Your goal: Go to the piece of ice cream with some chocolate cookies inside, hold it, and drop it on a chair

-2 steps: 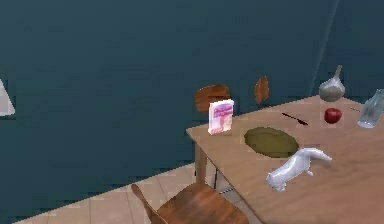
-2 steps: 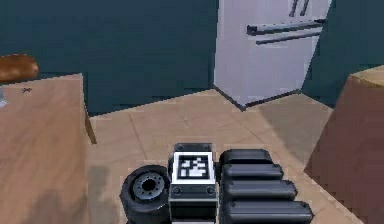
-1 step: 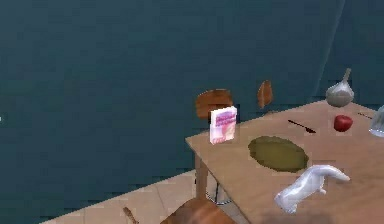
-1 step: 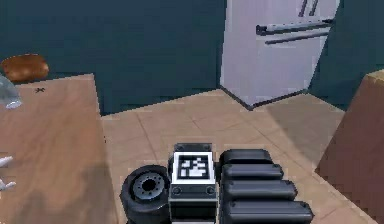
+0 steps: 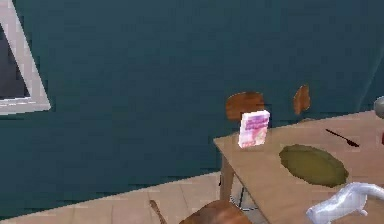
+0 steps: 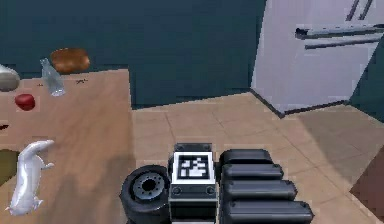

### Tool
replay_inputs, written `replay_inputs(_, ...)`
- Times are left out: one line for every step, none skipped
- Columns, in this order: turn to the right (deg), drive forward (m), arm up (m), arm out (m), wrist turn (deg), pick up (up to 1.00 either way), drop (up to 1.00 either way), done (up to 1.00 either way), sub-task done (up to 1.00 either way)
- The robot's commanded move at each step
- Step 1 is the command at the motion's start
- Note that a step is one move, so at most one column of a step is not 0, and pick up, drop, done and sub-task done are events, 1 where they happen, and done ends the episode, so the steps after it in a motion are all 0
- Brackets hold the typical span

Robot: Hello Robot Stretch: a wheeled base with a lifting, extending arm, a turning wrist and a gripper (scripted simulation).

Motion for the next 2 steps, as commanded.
replay_inputs(9.0,0.0,0.0,0.0,0.0,0.0,0.0,0.0,0.0)
replay_inputs(-6.0,0.0,0.0,0.0,0.0,0.0,0.0,0.0,0.0)
